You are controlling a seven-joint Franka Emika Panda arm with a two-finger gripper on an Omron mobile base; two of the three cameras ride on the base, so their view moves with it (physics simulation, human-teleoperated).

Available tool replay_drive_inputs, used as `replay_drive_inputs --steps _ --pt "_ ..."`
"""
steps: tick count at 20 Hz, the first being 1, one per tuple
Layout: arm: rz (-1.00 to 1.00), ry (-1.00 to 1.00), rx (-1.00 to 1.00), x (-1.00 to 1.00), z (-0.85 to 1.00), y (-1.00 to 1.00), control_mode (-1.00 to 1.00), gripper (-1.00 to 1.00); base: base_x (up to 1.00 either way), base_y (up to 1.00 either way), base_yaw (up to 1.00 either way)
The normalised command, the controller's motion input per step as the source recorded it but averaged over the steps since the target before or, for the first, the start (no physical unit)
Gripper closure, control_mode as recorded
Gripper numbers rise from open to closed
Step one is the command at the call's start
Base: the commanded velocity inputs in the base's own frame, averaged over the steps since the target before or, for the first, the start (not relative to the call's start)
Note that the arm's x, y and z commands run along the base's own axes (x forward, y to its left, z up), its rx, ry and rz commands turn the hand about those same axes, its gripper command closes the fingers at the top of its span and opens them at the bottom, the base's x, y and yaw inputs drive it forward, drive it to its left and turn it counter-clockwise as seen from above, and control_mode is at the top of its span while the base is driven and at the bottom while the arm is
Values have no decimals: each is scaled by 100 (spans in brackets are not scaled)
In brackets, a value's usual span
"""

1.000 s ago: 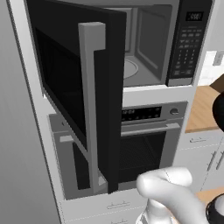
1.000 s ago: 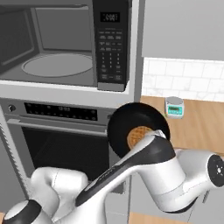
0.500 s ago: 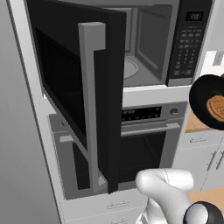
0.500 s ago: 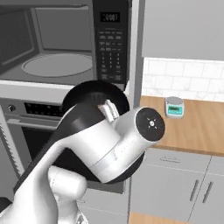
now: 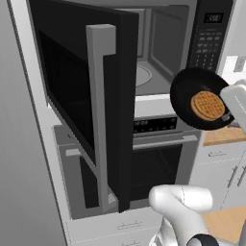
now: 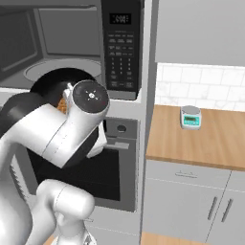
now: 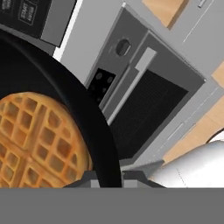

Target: Open the microwave, place the bowl with waffle inside the microwave, then close the microwave door and turn it on.

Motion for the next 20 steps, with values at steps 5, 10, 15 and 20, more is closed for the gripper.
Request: replay_drive_inputs --steps 5,10,15,20 --pt "0 0 -1 56 34 100 -100 100 0 0 0" --pt "0 -1 -2 86 7 100 -100 100 0 0 0" --pt "-3 7 0 92 17 98 -100 100 0 0 0" --pt "-5 16 1 73 3 24 -100 100 0 0 0"
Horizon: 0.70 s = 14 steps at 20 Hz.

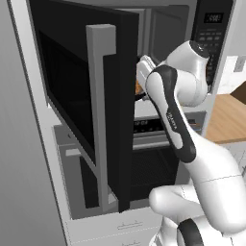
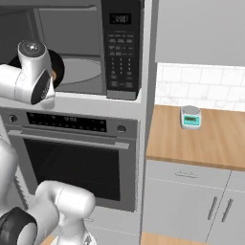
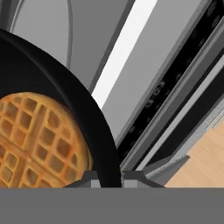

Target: Open the microwave, place the bowl with waffle inside the microwave, then close the microwave door and turn it on.

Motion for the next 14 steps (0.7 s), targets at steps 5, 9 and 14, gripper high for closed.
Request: replay_drive_inputs --steps 5,9,14 --pt "0 0 3 6 0 -7 -100 100 0 0 0" --pt "-1 1 1 83 2 10 -100 100 0 0 0" --pt "-6 2 0 99 6 26 -100 100 0 0 0"
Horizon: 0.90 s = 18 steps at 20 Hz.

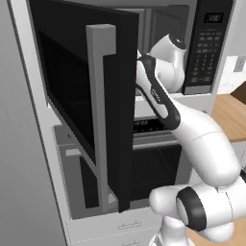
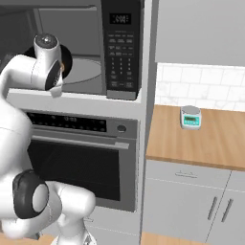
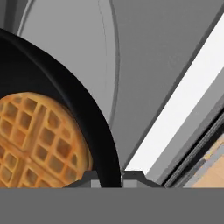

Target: Open the microwave, place the bowl with waffle inside the microwave, then close the microwave door and turn it on.

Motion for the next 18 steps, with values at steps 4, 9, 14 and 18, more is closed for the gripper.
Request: replay_drive_inputs --steps 4,9,14,18 --pt "-11 2 0 84 0 16 -100 100 0 0 0" --pt "-11 1 0 65 -3 8 -100 100 0 0 0" --pt "-6 0 0 45 -9 15 -100 100 0 0 0" --pt "-4 0 0 38 -10 10 -100 100 0 0 0"
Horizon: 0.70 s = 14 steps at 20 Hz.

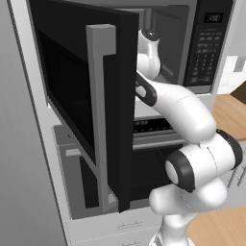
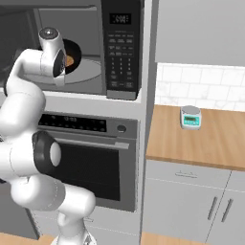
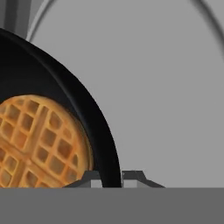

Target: Open the microwave, place the bowl with waffle inside the microwave, then close the microwave door and turn it on.

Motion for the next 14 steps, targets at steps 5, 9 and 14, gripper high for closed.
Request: replay_drive_inputs --steps 5,9,14 --pt "0 0 0 7 -1 0 -100 -100 0 0 0" --pt "0 -4 0 -11 -27 0 -100 -100 0 0 0" --pt "0 -37 6 -62 -2 0 -100 -100 0 0 0"
